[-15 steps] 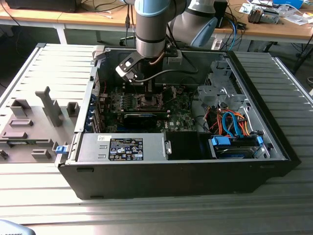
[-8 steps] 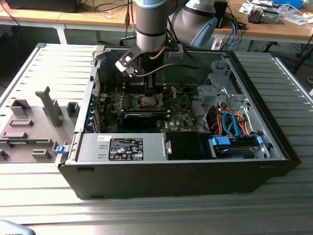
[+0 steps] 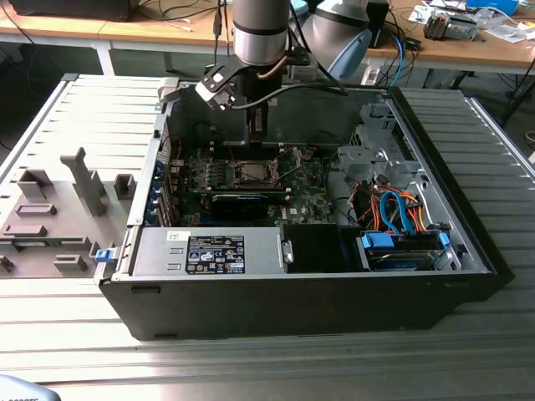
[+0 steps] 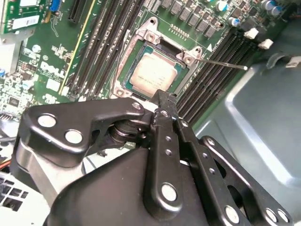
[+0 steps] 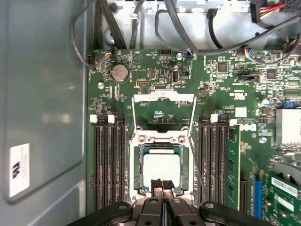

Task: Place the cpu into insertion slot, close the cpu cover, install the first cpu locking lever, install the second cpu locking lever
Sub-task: 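Place the cpu into insertion slot, then close the cpu cover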

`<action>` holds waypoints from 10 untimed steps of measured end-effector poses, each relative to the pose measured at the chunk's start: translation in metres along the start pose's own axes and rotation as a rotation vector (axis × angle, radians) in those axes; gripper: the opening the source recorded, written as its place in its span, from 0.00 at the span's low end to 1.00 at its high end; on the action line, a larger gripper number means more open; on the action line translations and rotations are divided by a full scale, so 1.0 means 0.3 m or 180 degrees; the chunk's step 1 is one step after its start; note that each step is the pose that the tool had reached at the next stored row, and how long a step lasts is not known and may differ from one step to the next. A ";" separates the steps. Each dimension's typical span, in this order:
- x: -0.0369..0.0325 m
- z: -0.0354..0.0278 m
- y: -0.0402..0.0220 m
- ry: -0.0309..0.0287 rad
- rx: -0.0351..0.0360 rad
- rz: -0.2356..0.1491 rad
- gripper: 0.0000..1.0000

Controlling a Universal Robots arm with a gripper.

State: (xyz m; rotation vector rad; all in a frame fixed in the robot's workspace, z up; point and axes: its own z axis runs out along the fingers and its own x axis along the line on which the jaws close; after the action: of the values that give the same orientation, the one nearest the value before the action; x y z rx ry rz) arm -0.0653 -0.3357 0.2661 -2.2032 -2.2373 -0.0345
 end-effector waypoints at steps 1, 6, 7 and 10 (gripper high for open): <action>0.000 -0.002 0.000 0.0000 0.0000 0.0000 0.11; 0.000 -0.003 0.000 0.0000 0.0000 0.0000 0.11; 0.000 -0.003 0.000 0.0000 0.0000 0.0000 0.11; 0.000 -0.004 0.001 0.0000 0.0000 0.0000 0.11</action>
State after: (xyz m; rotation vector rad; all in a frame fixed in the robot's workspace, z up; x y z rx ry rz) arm -0.0651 -0.3357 0.2673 -2.2031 -2.2373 -0.0344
